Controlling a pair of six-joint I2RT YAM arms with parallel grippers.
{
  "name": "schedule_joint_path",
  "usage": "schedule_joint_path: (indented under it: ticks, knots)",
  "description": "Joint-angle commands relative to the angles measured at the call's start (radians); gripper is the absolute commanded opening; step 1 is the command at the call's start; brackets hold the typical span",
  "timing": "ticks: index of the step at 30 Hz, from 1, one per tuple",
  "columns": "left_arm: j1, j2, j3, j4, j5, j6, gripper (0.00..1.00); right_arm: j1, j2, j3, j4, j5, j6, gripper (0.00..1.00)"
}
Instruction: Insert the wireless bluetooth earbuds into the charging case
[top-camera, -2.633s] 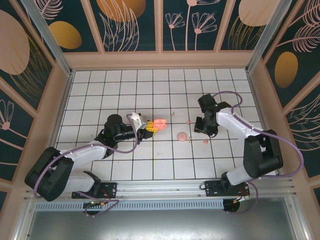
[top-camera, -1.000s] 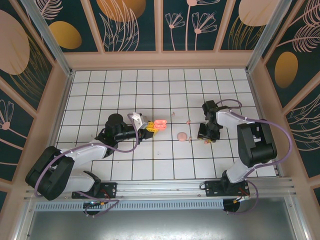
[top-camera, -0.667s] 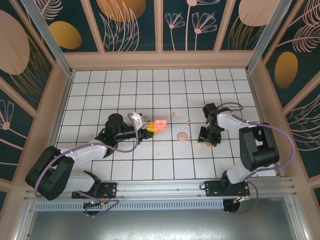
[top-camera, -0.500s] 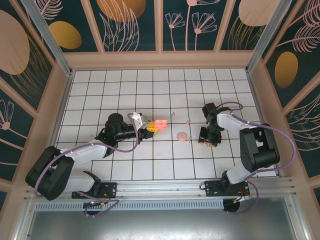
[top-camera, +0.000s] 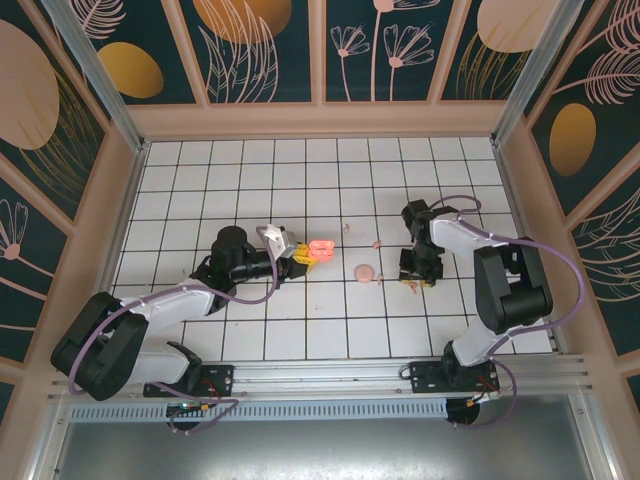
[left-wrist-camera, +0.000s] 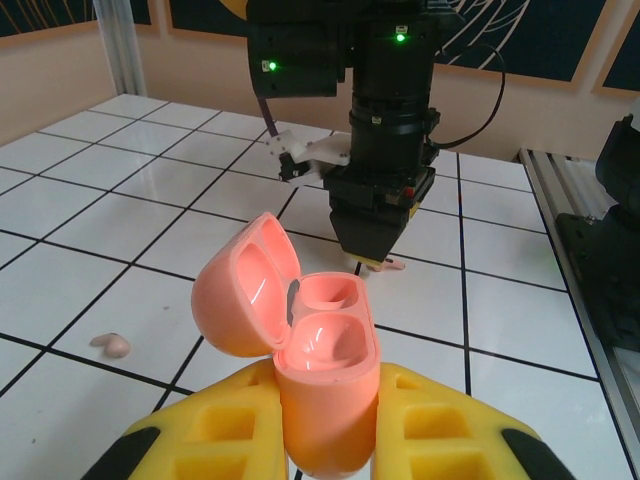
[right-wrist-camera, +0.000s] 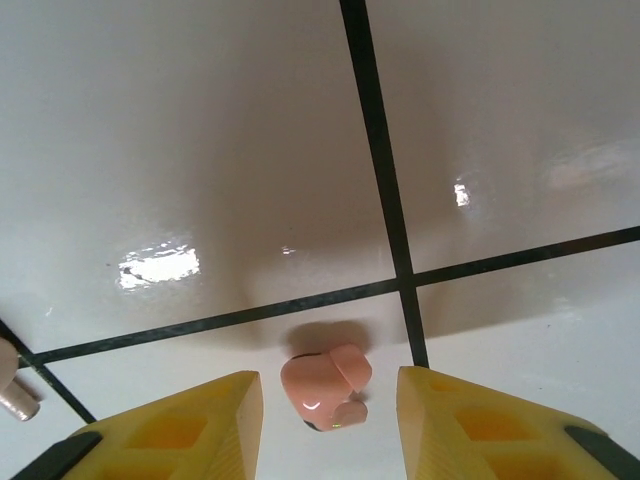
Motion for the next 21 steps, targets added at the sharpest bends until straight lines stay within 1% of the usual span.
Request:
schedule_joint_path:
  ticks: [1, 9, 11, 14, 16, 18, 21]
  knots:
    - [0.005, 0.001, 0.032, -0.001, 0.018, 0.018, 0.15, 0.001, 0.02, 0.003, 0.007, 0.026, -0.02, 0.39]
    - [0.006, 0.004, 0.033, -0.007, 0.018, 0.015, 0.15, -0.007, 0.03, -0.014, 0.037, 0.006, -0.034, 0.35]
    - [0.005, 0.004, 0.032, -0.007, 0.016, 0.016, 0.14, -0.008, 0.033, -0.019, 0.039, 0.005, -0.036, 0.32]
    - [0.005, 0.003, 0.031, -0.007, 0.016, 0.013, 0.15, -0.01, 0.036, -0.023, 0.037, 0.003, -0.036, 0.32]
    - [0.005, 0.004, 0.032, -0.005, 0.017, 0.014, 0.15, -0.011, 0.036, -0.027, 0.037, 0.003, -0.035, 0.35]
    - [0.006, 0.005, 0.033, -0.004, 0.017, 0.013, 0.15, -0.011, 0.035, -0.028, 0.035, -0.003, -0.035, 0.35]
    - [0.006, 0.005, 0.033, -0.003, 0.016, 0.013, 0.14, -0.012, 0.029, -0.032, 0.037, -0.006, -0.035, 0.31]
